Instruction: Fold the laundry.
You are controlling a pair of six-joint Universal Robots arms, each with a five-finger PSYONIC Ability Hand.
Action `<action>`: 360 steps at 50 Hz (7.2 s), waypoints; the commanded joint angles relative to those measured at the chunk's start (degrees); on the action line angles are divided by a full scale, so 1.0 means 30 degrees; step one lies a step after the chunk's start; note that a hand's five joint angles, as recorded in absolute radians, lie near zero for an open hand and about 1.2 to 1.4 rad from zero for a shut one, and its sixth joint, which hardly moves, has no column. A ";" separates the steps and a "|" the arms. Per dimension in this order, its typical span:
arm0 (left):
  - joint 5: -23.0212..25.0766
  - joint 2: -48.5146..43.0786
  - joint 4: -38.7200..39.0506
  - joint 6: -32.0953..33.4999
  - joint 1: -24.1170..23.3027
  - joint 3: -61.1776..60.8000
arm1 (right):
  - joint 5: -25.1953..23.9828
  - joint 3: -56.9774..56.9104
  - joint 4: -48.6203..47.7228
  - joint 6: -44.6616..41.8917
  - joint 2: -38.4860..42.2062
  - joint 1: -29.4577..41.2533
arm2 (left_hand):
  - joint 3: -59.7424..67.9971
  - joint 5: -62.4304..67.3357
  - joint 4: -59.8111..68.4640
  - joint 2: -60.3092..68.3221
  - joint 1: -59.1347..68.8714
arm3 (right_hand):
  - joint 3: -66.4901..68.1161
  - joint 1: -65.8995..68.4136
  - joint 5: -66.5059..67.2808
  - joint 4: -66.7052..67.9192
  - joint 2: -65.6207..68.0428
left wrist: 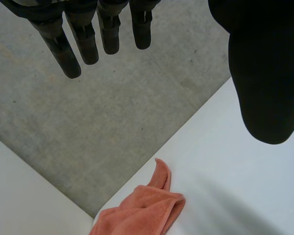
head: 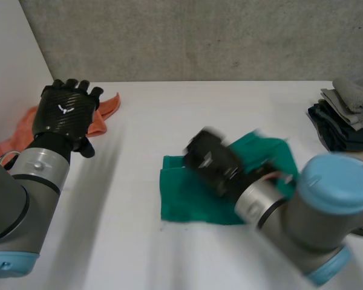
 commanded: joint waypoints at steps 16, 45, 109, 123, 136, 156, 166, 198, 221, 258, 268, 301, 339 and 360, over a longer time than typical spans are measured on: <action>-0.0029 -0.1520 0.0178 0.0083 -0.3482 0.2107 | 0.3304 0.1998 0.5624 0.9600 -0.2348 -0.5343 | 0.0656 0.0592 0.0585 0.0562 0.0646 | -1.9397 -1.7932 -1.8925 -1.9554 -1.9145; 0.0765 -1.5933 -0.1051 0.0345 -0.8816 1.4556 | 0.3508 0.4636 0.4515 0.7579 -0.2377 -0.6958 | 0.1049 0.0984 0.0977 0.0954 0.1038 | -1.8976 -1.7512 -1.8504 -1.9134 -1.8725; -0.1818 -0.5943 -0.1843 -0.3782 -0.6384 0.7232 | 0.5120 0.0476 0.1170 1.1314 -0.3663 -0.0858 | 0.0207 0.0143 0.0136 0.0113 0.0197 | -1.9397 -1.7932 -1.8925 -1.9554 -1.9145; -0.1199 -1.1801 -0.5059 -0.6188 -0.7760 1.1454 | 0.2131 -0.4501 1.0840 1.7395 0.0782 -0.5317 | 0.0431 0.0366 0.0359 0.0336 0.0420 | -1.9397 -1.7932 -1.8925 -1.9554 -1.9145; -0.5302 -1.2362 -0.8609 -0.4227 -0.8200 1.1601 | 0.2247 -0.6467 1.1927 1.3237 0.4537 -0.4820 | 0.0713 0.0648 0.0641 0.0618 0.0702 | -1.9397 -1.7932 -1.8925 -1.9554 -1.9145; -0.1438 -0.7177 -0.8757 -0.3667 -0.7382 1.1134 | 0.4387 0.2928 0.3261 0.9951 -0.2495 -0.1073 | 0.0376 0.0311 0.0304 0.0282 0.0365 | -1.9397 -1.7932 -1.8925 -1.9554 -1.9145; 0.1612 -0.6737 -0.8582 -0.5366 -0.6648 1.0546 | 0.4505 0.4109 0.1089 0.9806 -0.0241 -0.0600 | 0.0544 0.0480 0.0473 0.0450 0.0534 | -1.9397 -1.7932 -1.8925 -1.9554 -1.9145; 0.1612 -0.6649 -0.8025 -0.5660 -0.6531 1.0458 | 0.4475 -0.0781 -0.1462 0.9219 0.2984 -0.0892 | 0.0656 0.0592 0.0585 0.0562 0.0646 | 0.3936 0.5401 0.4409 0.3779 0.4188; 0.4774 -0.4688 -0.6443 -0.6800 -0.7058 1.2715 | 0.1927 -1.5515 -0.2310 1.7185 0.3420 -1.1699 | 0.0544 0.0480 0.0473 0.0450 0.0534 | 0.3936 0.5401 0.4409 0.3779 0.4188; 0.5567 -0.4510 -0.6413 -0.7037 -0.7732 1.1572 | -0.3817 -1.2356 -0.0412 1.6165 0.6648 -1.9290 | 0.0377 0.0312 0.0305 0.0282 0.0366 | -1.9397 -1.7932 -1.8925 -1.9554 -1.9145; 0.5596 -0.3895 -0.6384 -0.7066 -0.7908 1.1601 | 0.0212 -1.1915 0.7665 1.0607 0.3222 -2.1631 | 0.0376 0.0311 0.0304 0.0282 0.0365 | -1.9397 -1.7932 -1.8925 -1.9554 -1.9145; 0.3691 -0.6790 -0.5155 -0.3437 0.5243 1.2273 | -0.2704 0.3493 -0.1410 1.1712 -0.5690 -0.8453 | 0.0039 -0.0026 -0.0033 -0.0055 0.0028 | -1.9397 -1.7932 -1.8925 -1.9554 -1.9145; 0.4867 -1.8143 -0.3425 0.1432 0.6538 2.0866 | -0.0682 0.3640 0.2288 0.6495 -0.2436 -0.7983 | 2.2348 2.2283 2.2277 2.2254 2.2338 | -1.9397 -1.7932 -1.8925 -1.9554 -1.9145; 0.4747 -0.3425 -0.3541 -0.7419 -0.2338 1.1541 | 0.4593 0.1914 0.5358 1.6185 -0.5306 -0.8100 | 2.2348 2.2283 2.2277 2.2254 2.2338 | -1.9397 -1.7932 -1.8925 -1.9554 -1.9145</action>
